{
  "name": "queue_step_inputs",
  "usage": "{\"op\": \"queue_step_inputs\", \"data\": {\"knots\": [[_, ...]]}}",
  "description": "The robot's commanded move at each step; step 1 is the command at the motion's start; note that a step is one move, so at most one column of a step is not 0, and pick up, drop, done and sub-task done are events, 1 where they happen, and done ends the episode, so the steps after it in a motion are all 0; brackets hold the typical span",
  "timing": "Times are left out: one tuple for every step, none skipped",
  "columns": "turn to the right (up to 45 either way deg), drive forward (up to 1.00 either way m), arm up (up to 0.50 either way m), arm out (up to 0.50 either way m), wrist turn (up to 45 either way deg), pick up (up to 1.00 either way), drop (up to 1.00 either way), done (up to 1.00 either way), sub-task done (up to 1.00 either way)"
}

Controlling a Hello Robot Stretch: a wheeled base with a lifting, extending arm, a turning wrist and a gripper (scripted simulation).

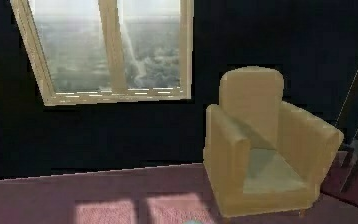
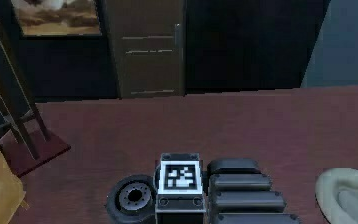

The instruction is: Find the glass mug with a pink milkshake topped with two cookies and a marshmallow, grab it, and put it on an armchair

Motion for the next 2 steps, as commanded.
{"op": "queue_step_inputs", "data": {"knots": [[6.0,0.0,0.0,0.0,0.0,0.0,0.0,0.0,0.0],[0.0,0.4,0.0,0.0,0.0,0.0,0.0,0.0,0.0]]}}
